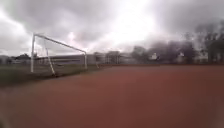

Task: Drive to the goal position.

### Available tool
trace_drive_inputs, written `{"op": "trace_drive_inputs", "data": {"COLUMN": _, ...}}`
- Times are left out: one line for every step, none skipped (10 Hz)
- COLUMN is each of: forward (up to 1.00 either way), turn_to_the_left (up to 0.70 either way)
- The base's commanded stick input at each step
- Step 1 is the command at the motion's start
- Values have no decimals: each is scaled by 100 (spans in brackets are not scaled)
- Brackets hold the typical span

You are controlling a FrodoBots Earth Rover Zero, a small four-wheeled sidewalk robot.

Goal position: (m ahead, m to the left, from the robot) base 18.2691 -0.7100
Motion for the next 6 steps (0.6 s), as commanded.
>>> {"op": "trace_drive_inputs", "data": {"forward": 70, "turn_to_the_left": 0}}
{"op": "trace_drive_inputs", "data": {"forward": 70, "turn_to_the_left": 0}}
{"op": "trace_drive_inputs", "data": {"forward": 70, "turn_to_the_left": 0}}
{"op": "trace_drive_inputs", "data": {"forward": 70, "turn_to_the_left": 0}}
{"op": "trace_drive_inputs", "data": {"forward": 70, "turn_to_the_left": 0}}
{"op": "trace_drive_inputs", "data": {"forward": 70, "turn_to_the_left": 0}}
